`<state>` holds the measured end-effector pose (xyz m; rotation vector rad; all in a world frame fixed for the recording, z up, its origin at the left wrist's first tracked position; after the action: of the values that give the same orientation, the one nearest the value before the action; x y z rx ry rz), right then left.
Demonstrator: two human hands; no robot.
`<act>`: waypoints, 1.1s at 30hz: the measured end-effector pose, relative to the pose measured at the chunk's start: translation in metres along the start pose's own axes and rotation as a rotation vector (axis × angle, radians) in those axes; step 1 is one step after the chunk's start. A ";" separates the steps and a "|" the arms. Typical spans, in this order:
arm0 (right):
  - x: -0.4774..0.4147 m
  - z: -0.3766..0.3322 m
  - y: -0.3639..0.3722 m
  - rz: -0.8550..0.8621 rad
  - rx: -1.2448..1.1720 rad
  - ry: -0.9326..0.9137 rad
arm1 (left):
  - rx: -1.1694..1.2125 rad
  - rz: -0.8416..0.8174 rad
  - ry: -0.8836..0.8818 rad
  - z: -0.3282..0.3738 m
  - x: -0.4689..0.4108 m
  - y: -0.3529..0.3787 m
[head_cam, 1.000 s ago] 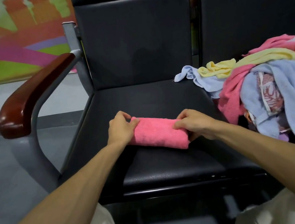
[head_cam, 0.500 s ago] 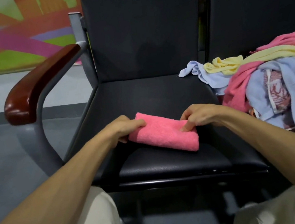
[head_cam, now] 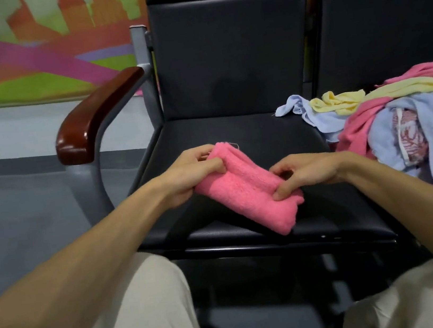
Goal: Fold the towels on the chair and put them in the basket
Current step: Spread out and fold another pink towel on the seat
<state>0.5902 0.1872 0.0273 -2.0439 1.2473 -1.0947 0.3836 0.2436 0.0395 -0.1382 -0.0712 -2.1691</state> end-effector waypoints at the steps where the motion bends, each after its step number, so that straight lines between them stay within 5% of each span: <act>1: -0.002 -0.010 0.000 0.055 -0.008 -0.032 | 0.001 0.033 0.048 0.006 0.008 -0.012; 6: -0.022 -0.099 0.000 0.227 -0.040 -0.195 | 0.106 0.419 0.280 0.034 0.062 -0.096; 8: -0.033 -0.145 0.009 0.228 -0.076 -0.265 | 0.316 0.619 0.316 0.035 0.092 -0.133; 12: -0.056 -0.232 0.061 0.131 -0.240 -0.355 | 0.861 0.568 0.255 0.005 0.163 -0.178; 21: -0.116 -0.320 0.286 -0.332 -0.105 -0.311 | 0.568 1.114 -0.005 -0.142 0.344 -0.239; 28: -0.162 -0.298 0.422 -0.493 0.405 -0.288 | 0.374 1.104 -0.435 -0.290 0.392 -0.247; 33: -0.188 -0.258 0.460 -0.523 0.593 -0.204 | 0.569 1.157 -0.604 -0.356 0.354 -0.238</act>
<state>0.1023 0.1436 -0.2449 -1.9649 0.2258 -1.2472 -0.0373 0.0526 -0.2690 -0.3847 -0.7467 -0.8469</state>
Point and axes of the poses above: each hand's wrist, its own x-axis away from the middle knuckle, its own y-axis out of the palm, z = x × y, the point moved 4 cm from there along -x, towards the middle knuckle, and after that the axes turned 10 degrees about x, right-handed, at the moved point
